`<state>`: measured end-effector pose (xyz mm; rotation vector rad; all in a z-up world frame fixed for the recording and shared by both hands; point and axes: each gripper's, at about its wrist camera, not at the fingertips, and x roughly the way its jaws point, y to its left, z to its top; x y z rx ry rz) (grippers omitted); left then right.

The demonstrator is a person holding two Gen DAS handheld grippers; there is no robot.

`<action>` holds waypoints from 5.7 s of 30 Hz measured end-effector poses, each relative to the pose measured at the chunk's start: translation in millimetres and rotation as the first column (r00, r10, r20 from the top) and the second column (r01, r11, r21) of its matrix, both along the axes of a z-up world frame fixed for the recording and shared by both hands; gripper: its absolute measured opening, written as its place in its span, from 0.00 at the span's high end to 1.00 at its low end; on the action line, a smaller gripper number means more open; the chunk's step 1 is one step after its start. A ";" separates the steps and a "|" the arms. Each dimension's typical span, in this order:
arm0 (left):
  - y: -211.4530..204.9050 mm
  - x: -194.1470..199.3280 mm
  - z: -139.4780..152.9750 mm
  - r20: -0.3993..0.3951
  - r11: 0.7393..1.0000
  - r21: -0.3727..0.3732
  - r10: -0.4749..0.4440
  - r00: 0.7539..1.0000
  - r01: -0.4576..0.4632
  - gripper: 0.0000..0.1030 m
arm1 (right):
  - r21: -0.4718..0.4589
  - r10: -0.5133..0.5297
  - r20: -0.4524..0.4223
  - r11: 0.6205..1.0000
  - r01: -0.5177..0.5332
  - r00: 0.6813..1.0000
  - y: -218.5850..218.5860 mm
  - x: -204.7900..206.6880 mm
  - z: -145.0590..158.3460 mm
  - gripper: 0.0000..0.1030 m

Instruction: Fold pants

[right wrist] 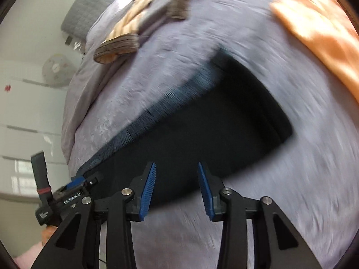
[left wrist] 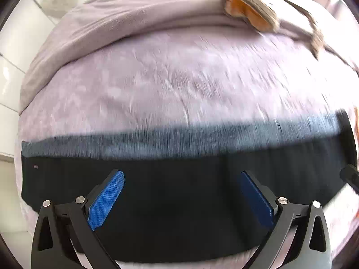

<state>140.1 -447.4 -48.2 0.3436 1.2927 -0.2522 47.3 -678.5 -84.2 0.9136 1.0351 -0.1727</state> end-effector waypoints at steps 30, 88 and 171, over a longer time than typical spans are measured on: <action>50.7 -49.1 -42.6 -0.013 0.997 0.083 -0.005 1.000 0.006 0.00 | 0.004 -0.021 -0.071 1.000 0.021 0.997 18.8 -28.1 -23.1 0.64; -75.5 -71.7 -57.4 -0.045 0.955 -0.131 -0.273 0.961 0.265 0.34 | 0.488 -0.406 0.336 0.847 0.211 0.850 -38.7 -36.2 -46.3 0.87; 122.0 12.6 9.5 -0.002 0.926 -0.317 -0.216 0.976 0.204 0.15 | 0.235 0.091 0.095 0.966 -0.111 0.991 57.1 72.0 -37.5 0.46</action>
